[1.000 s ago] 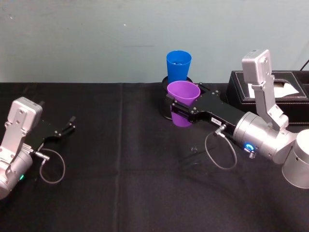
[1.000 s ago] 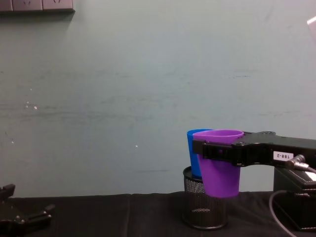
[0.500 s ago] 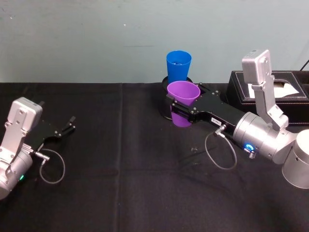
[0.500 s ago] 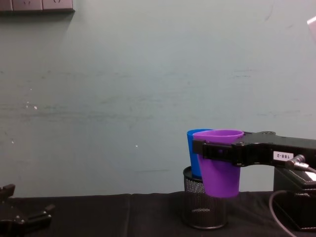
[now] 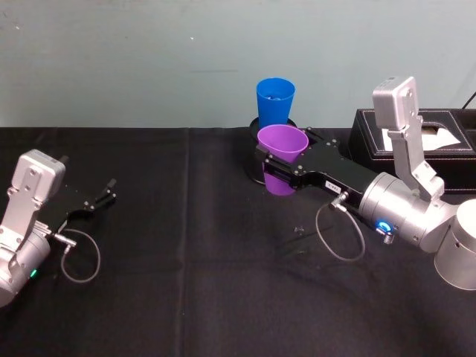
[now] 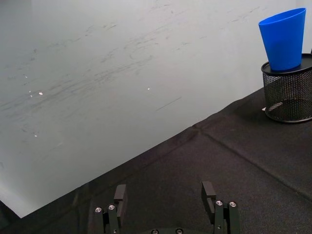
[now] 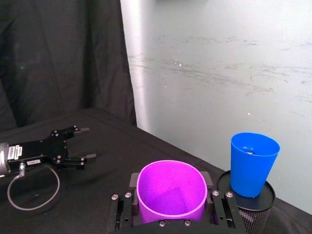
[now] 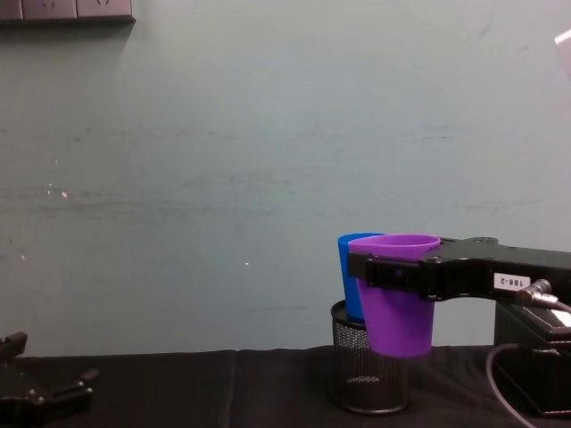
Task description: Pick up one cup with a gripper and tap it against the other cup.
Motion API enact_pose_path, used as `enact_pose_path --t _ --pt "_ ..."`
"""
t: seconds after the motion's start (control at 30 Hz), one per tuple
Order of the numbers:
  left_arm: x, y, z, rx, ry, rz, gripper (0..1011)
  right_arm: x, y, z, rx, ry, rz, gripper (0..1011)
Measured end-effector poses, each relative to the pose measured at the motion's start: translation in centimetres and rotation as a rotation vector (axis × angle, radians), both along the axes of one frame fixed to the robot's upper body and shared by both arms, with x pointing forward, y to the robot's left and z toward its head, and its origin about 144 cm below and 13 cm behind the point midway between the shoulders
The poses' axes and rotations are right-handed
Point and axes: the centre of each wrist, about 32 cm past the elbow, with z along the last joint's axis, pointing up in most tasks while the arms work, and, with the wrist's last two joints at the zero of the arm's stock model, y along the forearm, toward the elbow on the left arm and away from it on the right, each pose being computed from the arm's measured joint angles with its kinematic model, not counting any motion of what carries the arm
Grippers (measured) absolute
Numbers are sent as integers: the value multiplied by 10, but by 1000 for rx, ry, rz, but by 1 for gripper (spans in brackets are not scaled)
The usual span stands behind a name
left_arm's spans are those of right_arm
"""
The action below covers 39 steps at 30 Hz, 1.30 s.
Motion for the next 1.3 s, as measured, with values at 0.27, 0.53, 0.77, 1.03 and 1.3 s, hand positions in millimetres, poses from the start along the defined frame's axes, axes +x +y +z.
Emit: enact_pose_path --t 0.27,0.53,0.77,1.03,1.3 --pt "0 0 0 0 0 0 1000 0 0 0 0 0 0 730" --pt "0 0 0 0 0 0 1000 0 0 0 0 0 0 730" --pt "0 0 0 0 0 0 1000 0 0 0 0 0 0 729" --pt "0 0 0 0 0 0 1000 0 0 0 0 0 0 730" --pt "0 0 0 0 0 0 1000 0 0 0 0 0 0 730"
